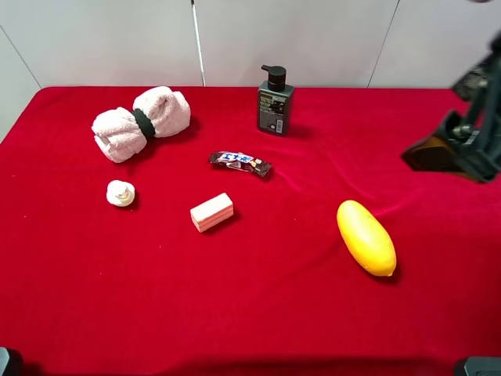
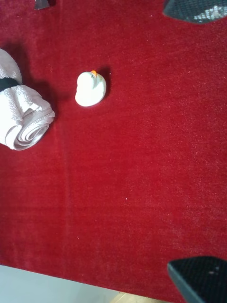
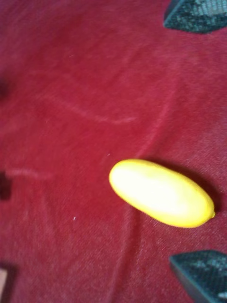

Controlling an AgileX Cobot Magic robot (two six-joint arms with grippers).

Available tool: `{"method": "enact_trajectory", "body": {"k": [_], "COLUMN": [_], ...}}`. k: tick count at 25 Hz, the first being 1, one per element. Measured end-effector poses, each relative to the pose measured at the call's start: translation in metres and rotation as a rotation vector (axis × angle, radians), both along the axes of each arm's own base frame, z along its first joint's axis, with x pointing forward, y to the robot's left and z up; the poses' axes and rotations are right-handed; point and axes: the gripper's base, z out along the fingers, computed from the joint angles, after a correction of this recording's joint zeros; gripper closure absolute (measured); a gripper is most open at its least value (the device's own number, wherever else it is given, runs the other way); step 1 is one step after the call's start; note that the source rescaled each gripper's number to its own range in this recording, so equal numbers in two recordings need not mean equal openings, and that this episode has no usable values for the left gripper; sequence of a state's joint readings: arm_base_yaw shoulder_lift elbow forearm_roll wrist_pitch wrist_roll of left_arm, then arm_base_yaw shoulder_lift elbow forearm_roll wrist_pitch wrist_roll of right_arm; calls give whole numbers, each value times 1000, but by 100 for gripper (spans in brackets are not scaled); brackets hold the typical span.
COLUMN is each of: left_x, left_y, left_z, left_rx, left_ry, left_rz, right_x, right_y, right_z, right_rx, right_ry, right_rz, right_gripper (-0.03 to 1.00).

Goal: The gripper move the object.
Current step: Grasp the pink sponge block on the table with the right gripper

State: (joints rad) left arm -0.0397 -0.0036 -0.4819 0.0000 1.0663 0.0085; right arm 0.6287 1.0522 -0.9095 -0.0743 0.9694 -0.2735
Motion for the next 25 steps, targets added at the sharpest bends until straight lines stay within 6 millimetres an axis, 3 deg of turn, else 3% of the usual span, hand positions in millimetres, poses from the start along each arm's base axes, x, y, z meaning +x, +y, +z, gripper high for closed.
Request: {"method": "enact_trajectory", "body": {"k": [15,25], "left_x": [0,0], "left_y": [0,0], "left_z": [0,0], "left_rx": [0,0], "left_ry": [0,0], "left_rz": [0,0], "right_x": [39,53], "right_y": [89,137], "right_z": [-11,-34], "right_rx": [-162,-225], "right_ry": [31,67], "right_rz": [365,532], "right_gripper": [-3,-3]}}
